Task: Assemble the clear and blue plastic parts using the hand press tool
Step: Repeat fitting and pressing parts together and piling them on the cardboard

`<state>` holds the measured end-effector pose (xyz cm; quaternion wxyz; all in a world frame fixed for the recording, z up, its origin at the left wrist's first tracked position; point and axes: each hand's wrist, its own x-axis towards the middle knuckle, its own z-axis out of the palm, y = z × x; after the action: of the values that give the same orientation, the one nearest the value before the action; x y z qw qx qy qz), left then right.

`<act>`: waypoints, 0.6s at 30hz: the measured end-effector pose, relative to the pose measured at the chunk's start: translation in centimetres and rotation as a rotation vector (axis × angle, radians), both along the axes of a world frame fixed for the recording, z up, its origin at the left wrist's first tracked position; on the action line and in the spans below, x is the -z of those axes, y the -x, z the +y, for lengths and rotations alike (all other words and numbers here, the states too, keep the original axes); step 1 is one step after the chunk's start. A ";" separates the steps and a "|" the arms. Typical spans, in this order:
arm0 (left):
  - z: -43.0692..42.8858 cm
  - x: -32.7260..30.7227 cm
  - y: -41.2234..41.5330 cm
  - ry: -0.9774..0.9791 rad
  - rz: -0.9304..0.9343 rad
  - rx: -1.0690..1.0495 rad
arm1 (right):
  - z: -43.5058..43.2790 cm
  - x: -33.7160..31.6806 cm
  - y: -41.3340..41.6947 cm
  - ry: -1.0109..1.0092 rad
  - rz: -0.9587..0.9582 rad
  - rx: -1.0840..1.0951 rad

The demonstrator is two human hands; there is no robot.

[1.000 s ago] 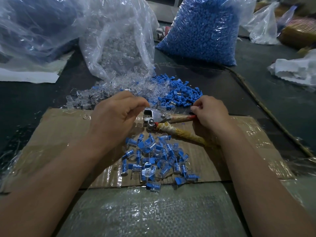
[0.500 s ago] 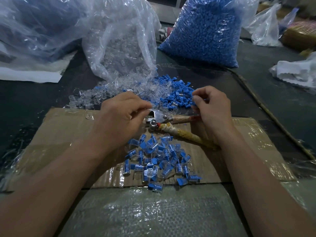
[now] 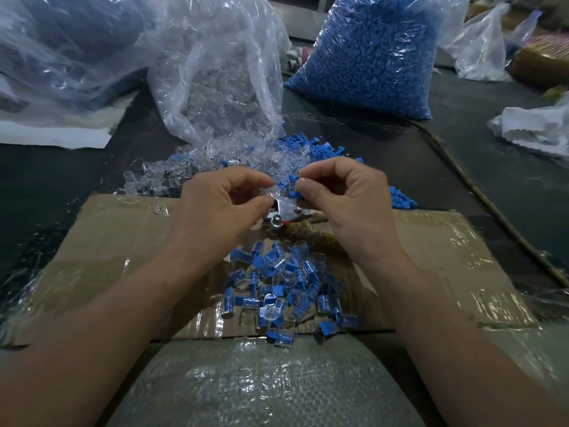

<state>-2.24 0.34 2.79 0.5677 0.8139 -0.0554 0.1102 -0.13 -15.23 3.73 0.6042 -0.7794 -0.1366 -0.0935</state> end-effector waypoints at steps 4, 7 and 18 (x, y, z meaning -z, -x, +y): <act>-0.4 0.0 0.4 -0.004 0.003 0.062 | 0.6 0.2 0.2 0.074 -0.027 -0.009; -0.5 0.1 0.4 -0.008 -0.035 0.057 | 0.7 0.4 0.3 0.119 -0.072 -0.002; -0.2 0.5 0.0 0.086 -0.059 -0.027 | 0.6 0.4 0.5 0.134 -0.092 -0.069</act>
<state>-2.25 0.16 2.34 0.5990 0.7857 -0.0565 0.1442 -0.60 -14.65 3.33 0.5469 -0.8077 -0.1970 -0.0988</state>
